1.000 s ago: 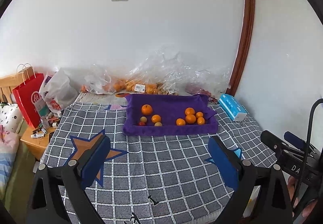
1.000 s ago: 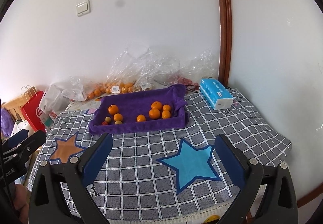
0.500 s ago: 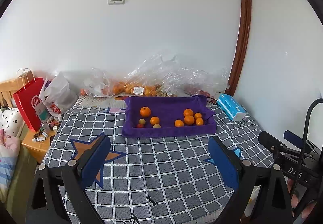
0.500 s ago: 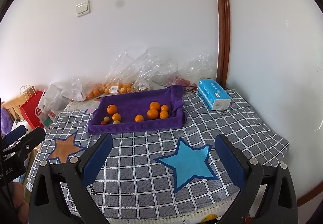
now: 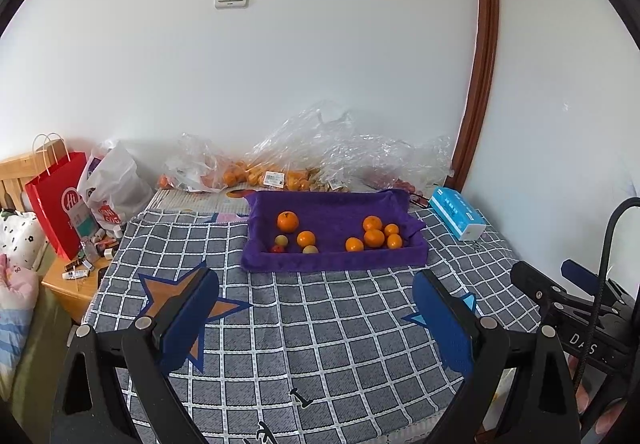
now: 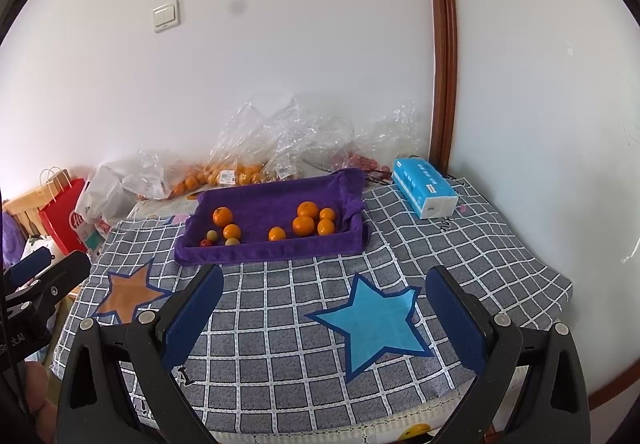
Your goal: Organize fruits
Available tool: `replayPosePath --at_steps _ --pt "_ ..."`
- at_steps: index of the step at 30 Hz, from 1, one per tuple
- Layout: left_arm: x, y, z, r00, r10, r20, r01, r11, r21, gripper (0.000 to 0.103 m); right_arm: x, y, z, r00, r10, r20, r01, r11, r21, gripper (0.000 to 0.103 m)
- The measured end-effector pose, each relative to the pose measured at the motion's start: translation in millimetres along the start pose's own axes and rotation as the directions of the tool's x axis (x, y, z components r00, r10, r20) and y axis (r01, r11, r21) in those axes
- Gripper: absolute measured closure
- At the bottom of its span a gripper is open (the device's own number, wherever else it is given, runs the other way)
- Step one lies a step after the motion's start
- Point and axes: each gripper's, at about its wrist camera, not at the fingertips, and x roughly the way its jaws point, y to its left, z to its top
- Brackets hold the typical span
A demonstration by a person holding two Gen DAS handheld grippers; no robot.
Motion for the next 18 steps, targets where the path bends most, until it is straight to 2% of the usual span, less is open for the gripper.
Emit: replayPosePath --at_steps 18 --pt "-0.6 1.2 0.5 1.0 0.004 0.0 -0.004 1.0 -0.005 0.005 -0.5 -0.1 0.4 1.0 -0.002 -0.003 0.002 1.0 0.002 0.003"
